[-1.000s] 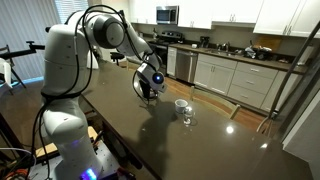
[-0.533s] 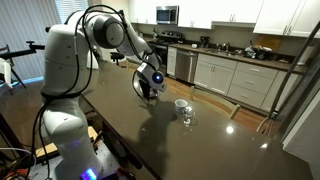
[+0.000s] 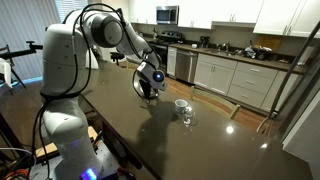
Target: Use the spoon to move some of the object from the bowl to the white cup
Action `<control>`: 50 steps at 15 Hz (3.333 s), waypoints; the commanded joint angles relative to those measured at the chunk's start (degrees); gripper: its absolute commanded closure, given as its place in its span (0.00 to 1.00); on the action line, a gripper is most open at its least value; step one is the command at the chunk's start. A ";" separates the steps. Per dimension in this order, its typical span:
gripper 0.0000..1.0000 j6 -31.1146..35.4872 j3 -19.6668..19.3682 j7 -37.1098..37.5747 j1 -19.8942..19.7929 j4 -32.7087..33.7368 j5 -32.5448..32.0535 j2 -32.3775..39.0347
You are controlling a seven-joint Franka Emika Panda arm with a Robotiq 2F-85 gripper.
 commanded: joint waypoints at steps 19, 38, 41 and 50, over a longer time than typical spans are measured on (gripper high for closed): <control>0.96 9.18 -6.81 26.69 10.82 -5.27 -37.15 -6.16; 0.96 -5.08 -6.40 17.90 6.25 -3.39 -18.76 -4.59; 0.96 -6.69 -6.95 13.17 5.77 -3.36 -12.63 -4.29; 0.96 -10.13 -8.28 7.44 5.88 -3.84 -6.06 -4.02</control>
